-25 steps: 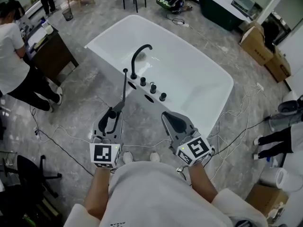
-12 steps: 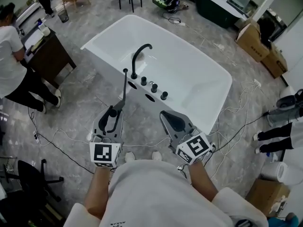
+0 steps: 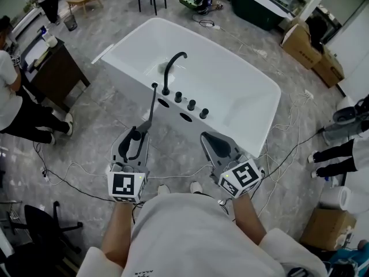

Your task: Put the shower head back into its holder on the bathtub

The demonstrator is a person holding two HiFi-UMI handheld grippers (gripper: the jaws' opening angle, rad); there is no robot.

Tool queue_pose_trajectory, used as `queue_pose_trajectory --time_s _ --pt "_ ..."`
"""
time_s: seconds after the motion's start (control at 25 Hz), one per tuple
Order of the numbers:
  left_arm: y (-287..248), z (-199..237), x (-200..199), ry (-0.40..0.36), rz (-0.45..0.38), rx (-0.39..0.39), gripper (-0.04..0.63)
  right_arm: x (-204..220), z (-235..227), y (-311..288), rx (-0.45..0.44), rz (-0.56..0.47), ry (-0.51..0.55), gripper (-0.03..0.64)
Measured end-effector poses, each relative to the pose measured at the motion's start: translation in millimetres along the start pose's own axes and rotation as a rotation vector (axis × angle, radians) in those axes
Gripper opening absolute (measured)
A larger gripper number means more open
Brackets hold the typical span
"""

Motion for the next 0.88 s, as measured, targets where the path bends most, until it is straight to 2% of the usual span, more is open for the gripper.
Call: queue_pose_trajectory --time_s 0.4,0.88 --pt "21.6 28.6 3.5 -0.003 -0.019 0.054 0.143 -2.8 42.1 -4.6 0.044 0.010 0.028 0.018" --pt "31.7 43.3 10.5 0.000 -0.012 0.070 0.143 3.2 59.5 -12.7 0.054 0.033 0.023 0.018"
Point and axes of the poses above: the fingertips, and each gripper's own axes: y backward along the fingers, z to its left, x out of its underside, the point moved 6 cm from there along y, backward along the fingers, and after that the axes turned 8 degrees about x, right-handed, at the moved point
